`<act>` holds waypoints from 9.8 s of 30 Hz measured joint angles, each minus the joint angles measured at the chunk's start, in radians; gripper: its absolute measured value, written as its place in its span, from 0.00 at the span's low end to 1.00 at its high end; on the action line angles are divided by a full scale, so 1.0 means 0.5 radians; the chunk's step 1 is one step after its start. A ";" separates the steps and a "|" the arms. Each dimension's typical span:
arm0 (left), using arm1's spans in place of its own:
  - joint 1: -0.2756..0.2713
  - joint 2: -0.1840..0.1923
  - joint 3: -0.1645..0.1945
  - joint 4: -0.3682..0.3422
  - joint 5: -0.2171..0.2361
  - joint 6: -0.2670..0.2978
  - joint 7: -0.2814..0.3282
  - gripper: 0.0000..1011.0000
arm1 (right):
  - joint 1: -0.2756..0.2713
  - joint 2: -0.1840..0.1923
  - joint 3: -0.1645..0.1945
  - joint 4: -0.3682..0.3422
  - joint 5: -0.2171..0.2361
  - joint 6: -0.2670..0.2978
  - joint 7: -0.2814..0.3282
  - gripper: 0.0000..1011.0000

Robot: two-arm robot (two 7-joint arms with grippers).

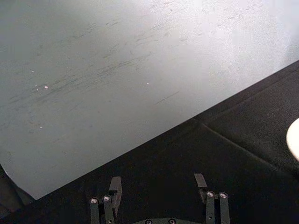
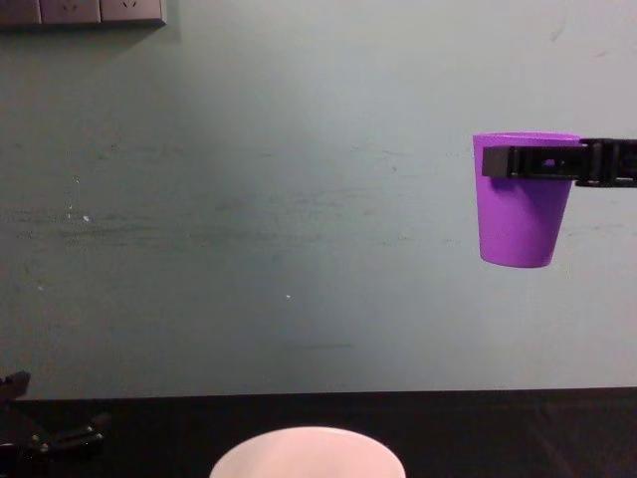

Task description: Pick up the cup and pour the mung beans from the cup into the bowl.

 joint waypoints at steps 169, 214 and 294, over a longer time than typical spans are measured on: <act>0.000 0.000 0.000 0.000 0.000 0.000 0.000 0.99 | 0.467 -0.023 -0.832 0.426 -1.147 -0.082 -0.084 0.74; 0.000 0.000 0.000 0.000 0.000 0.000 0.000 0.99 | 0.778 -0.007 -1.613 0.256 -2.810 0.258 -0.034 0.74; 0.000 0.000 0.000 0.000 0.000 0.000 0.000 0.99 | 0.068 -0.260 -0.199 0.976 -0.504 -0.754 0.321 0.74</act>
